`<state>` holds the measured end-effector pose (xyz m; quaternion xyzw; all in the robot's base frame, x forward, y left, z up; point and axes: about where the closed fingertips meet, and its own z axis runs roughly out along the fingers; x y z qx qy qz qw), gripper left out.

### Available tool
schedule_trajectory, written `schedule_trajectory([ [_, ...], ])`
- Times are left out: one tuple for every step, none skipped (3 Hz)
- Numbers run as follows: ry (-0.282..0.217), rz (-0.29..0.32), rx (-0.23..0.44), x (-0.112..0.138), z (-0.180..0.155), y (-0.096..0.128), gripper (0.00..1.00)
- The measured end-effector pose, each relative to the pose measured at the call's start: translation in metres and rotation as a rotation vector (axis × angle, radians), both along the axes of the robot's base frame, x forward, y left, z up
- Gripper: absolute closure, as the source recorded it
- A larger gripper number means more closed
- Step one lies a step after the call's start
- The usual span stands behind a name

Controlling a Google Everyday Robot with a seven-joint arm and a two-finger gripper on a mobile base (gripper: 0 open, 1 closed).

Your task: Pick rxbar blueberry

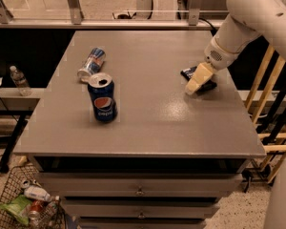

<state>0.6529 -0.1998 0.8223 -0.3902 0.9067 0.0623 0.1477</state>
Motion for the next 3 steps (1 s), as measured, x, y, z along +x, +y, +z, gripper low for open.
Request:
schedule_trajectory([
  [0.005,0.0,0.008,0.0,-0.005,0.002,0.41],
  [0.005,0.0,0.009,0.0,0.0,0.003,0.65],
  [0.005,0.001,0.009,0.0,0.008,0.003,0.87],
])
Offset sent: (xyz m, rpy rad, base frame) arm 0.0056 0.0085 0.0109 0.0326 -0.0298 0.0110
